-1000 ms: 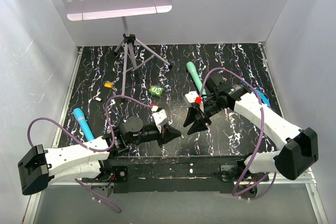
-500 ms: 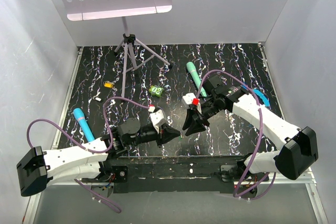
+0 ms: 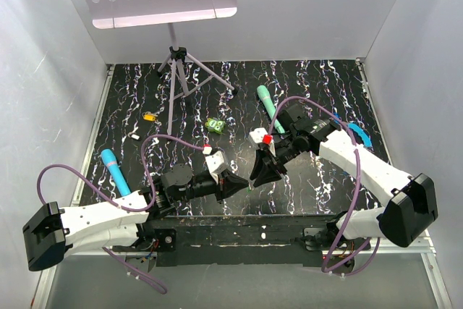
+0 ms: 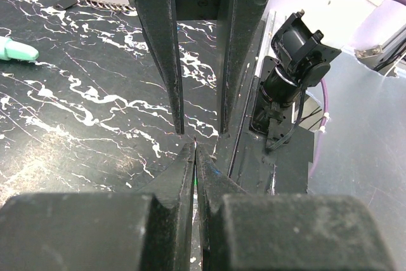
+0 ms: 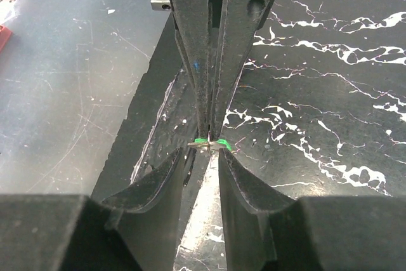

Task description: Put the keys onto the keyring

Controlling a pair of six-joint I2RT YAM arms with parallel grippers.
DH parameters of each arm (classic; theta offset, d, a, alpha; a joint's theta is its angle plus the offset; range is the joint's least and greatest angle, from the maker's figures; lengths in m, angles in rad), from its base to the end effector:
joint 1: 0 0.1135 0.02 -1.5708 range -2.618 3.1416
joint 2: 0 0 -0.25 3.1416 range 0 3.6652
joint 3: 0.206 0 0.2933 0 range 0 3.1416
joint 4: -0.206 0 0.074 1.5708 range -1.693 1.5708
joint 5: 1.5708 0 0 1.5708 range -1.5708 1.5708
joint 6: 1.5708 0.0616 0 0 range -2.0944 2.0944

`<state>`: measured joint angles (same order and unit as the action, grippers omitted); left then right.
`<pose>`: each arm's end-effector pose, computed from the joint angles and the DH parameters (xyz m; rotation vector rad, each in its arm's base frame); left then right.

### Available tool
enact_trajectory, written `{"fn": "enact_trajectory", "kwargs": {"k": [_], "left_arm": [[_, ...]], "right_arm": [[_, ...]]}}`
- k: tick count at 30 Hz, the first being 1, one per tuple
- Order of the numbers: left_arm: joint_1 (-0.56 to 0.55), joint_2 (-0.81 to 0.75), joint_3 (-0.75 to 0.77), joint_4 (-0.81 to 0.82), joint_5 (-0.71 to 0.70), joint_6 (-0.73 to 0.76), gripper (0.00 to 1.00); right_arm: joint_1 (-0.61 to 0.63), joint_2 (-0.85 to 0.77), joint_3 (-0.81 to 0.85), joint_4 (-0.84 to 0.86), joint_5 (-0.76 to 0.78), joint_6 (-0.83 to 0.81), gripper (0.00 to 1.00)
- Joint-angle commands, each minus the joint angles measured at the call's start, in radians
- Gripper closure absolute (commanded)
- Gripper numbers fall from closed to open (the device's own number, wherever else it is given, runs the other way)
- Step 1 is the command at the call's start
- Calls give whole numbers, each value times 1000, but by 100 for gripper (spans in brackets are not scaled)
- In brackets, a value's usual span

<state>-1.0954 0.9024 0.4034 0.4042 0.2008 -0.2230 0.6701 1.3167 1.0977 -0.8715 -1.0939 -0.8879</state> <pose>0.1171 -0.2542 0.2123 0.9064 1.5556 -1.1414 0.1993 0.2278 0.2610 -1.8201 1.3659 1.3025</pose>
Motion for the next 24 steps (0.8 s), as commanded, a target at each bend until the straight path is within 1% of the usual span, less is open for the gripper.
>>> {"fn": "enact_trajectory", "kwargs": {"k": [1,19,22,24], "left_arm": [[-3,-22,-5,30,-14,-1,100],[-3,-16,-11,41,-35,-7,100],[-3,-14,-11,42,-38,-7,100],[-3,-13,-12,42,-38,-7,100]], "right_arm": [[11,3,-1,22,-8,20,65],[31,16,2,23,3,26,77],[33,19,5,23,6,26,81],[34,21,7,23,6,29,86]]}}
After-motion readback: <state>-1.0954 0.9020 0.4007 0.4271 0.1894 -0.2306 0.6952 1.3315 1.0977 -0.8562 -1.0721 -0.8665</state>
